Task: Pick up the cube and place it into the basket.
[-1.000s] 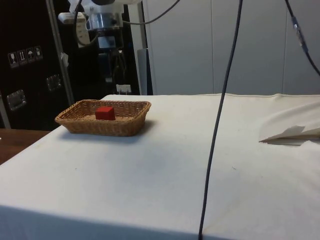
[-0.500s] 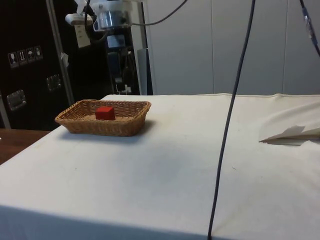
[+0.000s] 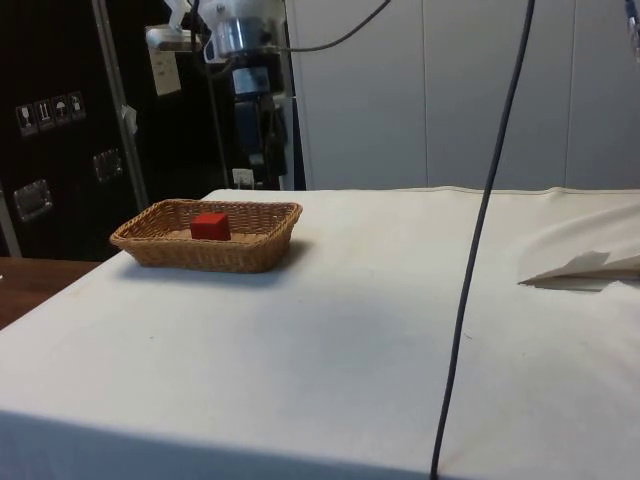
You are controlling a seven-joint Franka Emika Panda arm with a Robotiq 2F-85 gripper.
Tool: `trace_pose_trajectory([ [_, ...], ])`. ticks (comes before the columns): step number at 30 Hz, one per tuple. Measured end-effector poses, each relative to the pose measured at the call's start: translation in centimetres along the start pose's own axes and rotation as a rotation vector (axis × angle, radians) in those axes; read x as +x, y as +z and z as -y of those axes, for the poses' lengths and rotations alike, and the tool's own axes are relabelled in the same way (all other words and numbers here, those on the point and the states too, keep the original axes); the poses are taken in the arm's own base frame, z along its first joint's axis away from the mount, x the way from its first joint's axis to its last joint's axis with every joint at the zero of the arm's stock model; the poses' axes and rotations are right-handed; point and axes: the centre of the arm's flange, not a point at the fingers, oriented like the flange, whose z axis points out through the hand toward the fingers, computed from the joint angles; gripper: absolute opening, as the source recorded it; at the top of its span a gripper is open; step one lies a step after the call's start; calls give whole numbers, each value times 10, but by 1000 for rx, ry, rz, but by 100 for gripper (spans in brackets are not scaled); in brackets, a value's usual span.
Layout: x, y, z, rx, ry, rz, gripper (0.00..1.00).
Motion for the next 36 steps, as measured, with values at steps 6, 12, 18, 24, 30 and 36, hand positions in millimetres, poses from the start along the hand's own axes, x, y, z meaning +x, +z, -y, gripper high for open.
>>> trace_pose_trajectory([
  [6, -11, 0, 1, -1, 12, 5, 100],
  [12, -17, -1, 2, -13, 20, 12, 100],
  [18, -27, -1, 2, -39, 30, 14, 100],
  [24, -33, -1, 2, -68, 43, 12, 100],
  [30, -37, -1, 1, -92, 56, 11, 100],
  [36, -42, -1, 0, -120, 72, 11, 100],
])
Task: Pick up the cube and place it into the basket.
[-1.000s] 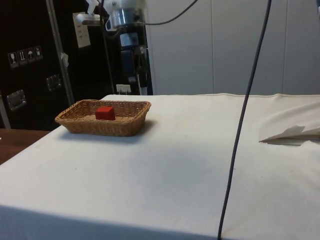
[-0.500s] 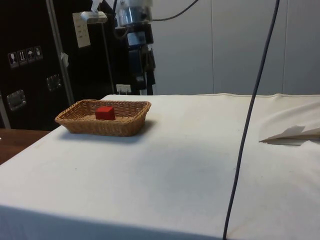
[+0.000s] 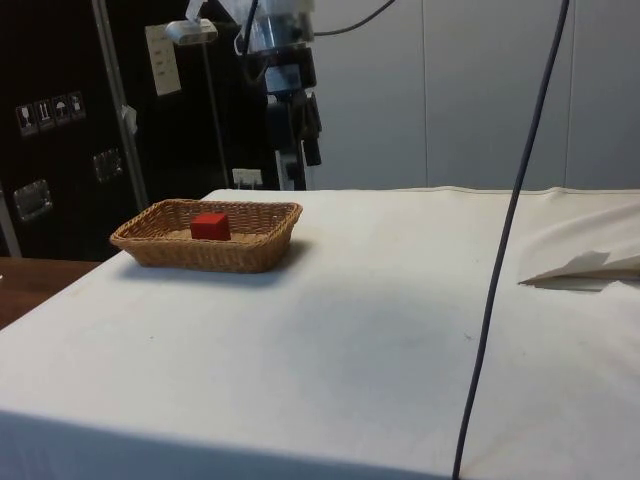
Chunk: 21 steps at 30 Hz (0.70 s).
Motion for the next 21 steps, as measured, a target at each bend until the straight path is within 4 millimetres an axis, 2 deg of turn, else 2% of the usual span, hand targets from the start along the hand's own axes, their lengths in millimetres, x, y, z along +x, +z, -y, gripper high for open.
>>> trace_pose_trajectory([
  [21, -17, -2, 0, -70, 62, -4, 100],
])
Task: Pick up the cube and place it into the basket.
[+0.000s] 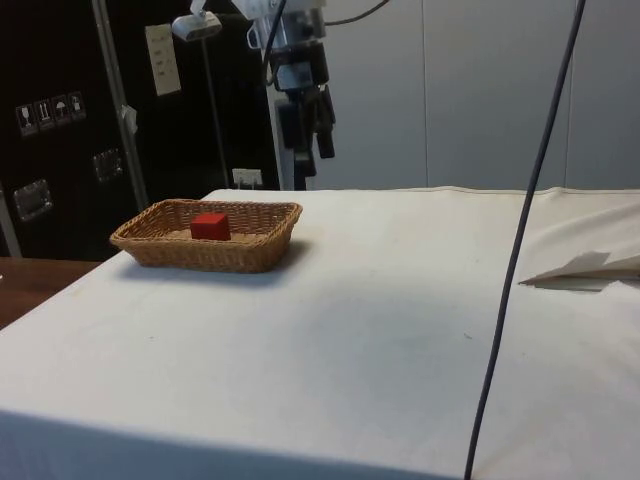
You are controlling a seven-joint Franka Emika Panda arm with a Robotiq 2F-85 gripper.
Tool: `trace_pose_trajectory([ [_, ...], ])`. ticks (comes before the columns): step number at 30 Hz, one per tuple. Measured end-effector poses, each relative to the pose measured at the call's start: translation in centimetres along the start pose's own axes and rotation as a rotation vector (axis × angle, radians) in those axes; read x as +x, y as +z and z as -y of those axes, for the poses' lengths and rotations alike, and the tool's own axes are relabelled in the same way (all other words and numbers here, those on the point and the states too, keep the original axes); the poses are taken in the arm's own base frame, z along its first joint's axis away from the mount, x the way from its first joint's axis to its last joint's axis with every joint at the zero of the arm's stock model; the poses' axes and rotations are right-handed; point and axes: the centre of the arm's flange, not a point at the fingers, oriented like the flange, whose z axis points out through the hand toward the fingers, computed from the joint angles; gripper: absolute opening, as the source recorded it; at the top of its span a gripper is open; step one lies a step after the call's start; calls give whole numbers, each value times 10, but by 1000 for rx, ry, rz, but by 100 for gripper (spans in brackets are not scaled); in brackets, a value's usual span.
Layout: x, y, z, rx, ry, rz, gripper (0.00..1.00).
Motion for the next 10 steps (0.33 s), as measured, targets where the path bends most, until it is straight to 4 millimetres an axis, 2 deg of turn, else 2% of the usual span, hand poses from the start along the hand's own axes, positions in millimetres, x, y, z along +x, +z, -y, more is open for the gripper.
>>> trace_pose_trajectory([
  [10, -9, 0, 3, 5, 16, -9, 100],
])
